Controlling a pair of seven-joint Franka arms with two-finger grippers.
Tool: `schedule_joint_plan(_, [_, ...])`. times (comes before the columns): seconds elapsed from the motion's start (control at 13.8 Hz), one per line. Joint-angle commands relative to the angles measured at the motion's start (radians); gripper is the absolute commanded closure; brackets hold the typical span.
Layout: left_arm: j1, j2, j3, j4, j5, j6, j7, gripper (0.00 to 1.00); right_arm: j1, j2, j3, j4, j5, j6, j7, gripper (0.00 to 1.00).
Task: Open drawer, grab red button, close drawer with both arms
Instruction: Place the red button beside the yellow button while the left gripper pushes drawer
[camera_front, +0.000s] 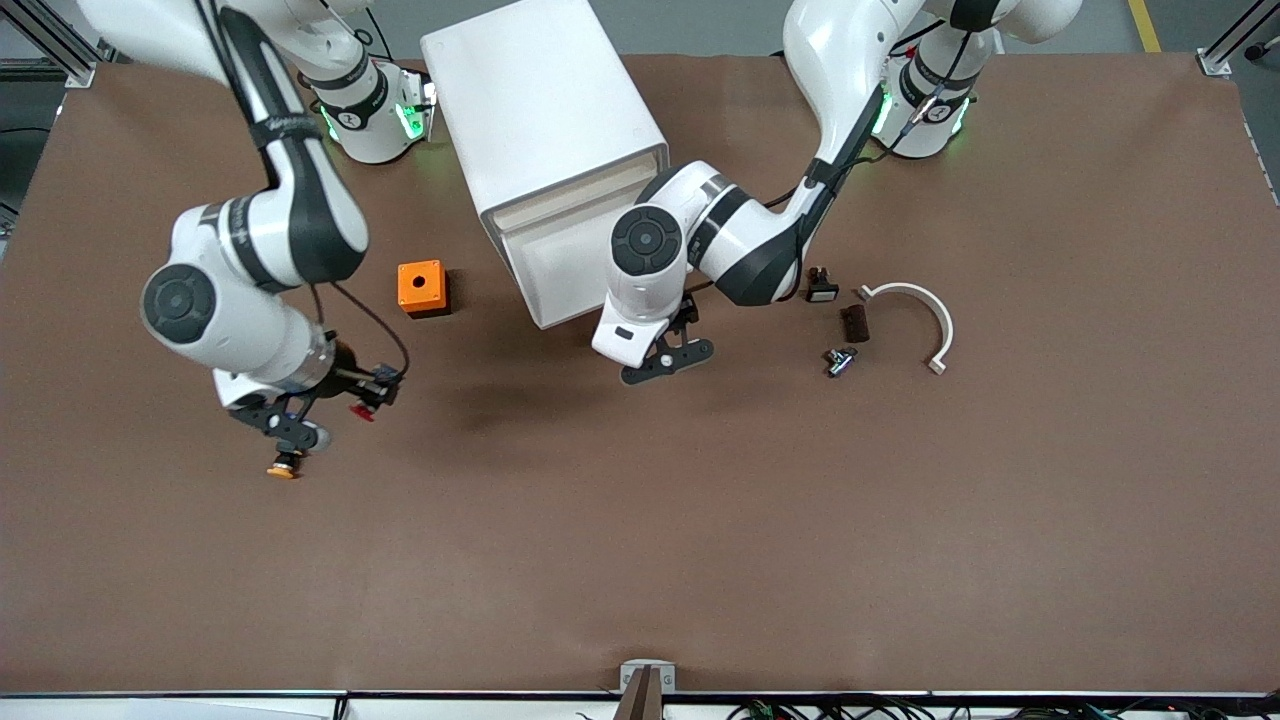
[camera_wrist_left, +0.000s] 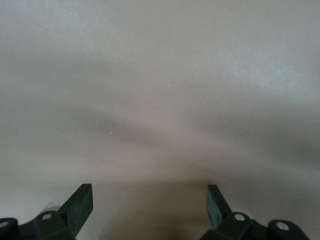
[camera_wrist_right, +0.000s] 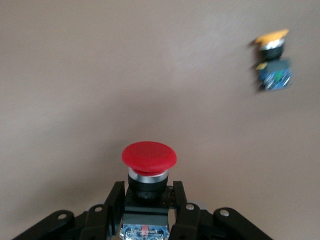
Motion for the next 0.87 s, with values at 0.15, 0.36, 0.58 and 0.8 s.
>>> schedule_joint_plan(0.15, [0.002, -0.008, -0.054, -0.028, 0.009, 0.004, -0.007, 0.0, -0.106, 0.194, 0.021, 0.1, -0.023, 0.092, -0.228, 0.96])
schedule_joint_plan(0.36, [0.002, -0.008, -0.088, -0.028, 0.007, 0.004, -0.003, 0.0, -0.147, 0.289, 0.022, 0.178, -0.043, 0.106, -0.293, 0.96])
schedule_joint_plan(0.58, [0.0, -0.007, -0.109, -0.03, -0.04, 0.004, -0.004, 0.0, -0.16, 0.343, 0.022, 0.205, -0.046, 0.132, -0.331, 0.96])
schedule_joint_plan(0.8, [0.0, -0.007, -0.137, -0.031, -0.101, 0.004, -0.003, 0.0, -0.161, 0.363, 0.022, 0.205, -0.04, 0.168, -0.353, 0.96])
